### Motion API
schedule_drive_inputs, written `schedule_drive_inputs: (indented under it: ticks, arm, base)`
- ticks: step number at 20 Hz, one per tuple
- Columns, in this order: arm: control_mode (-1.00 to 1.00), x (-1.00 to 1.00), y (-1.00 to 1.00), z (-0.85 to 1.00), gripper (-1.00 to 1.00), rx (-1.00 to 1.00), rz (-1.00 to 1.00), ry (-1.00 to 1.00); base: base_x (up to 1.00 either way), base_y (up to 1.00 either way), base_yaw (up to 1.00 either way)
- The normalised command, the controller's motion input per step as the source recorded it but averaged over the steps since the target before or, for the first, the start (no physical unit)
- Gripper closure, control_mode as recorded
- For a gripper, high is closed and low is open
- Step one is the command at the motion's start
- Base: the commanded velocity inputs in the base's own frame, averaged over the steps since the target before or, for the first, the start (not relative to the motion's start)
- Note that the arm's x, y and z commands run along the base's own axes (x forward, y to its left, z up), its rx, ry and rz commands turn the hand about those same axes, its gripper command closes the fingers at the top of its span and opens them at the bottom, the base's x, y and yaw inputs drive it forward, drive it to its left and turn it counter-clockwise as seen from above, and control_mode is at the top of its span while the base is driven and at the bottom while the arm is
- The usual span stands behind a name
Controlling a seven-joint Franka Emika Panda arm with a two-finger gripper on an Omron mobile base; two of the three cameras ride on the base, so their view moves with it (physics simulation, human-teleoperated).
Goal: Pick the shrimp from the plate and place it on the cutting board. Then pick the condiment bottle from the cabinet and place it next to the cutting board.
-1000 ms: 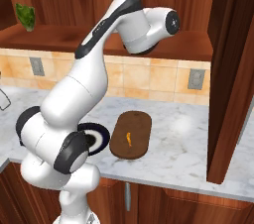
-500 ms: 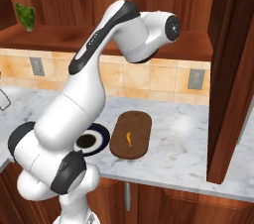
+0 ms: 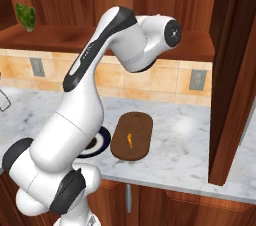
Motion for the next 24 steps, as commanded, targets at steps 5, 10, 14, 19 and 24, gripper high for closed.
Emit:
schedule_drive_inputs:
  ticks: [5, 10, 14, 19, 24]
  arm:
    - [-1.0, -0.27, 0.0, 0.0, 1.0, 0.0, -0.02, 0.03]
    - [-1.0, -0.26, 0.0, 0.0, 1.0, 0.0, -0.05, 0.04]
    - [-1.0, -0.28, 0.0, 0.0, 1.0, 0.01, -0.06, 0.06]
    - [-1.0, -0.31, 0.0, 0.01, 1.0, 0.05, -0.05, 0.07]
    - [-1.0, -0.31, 0.0, 0.0, 1.0, 0.08, -0.03, 0.04]
  base:
    - [0.0, 0.0, 0.0]
    - [0.0, 0.0, 0.0]
    - [0.0, 0.0, 0.0]
    - [0.0, 0.0, 0.0]
    - [0.0, 0.0, 0.0]
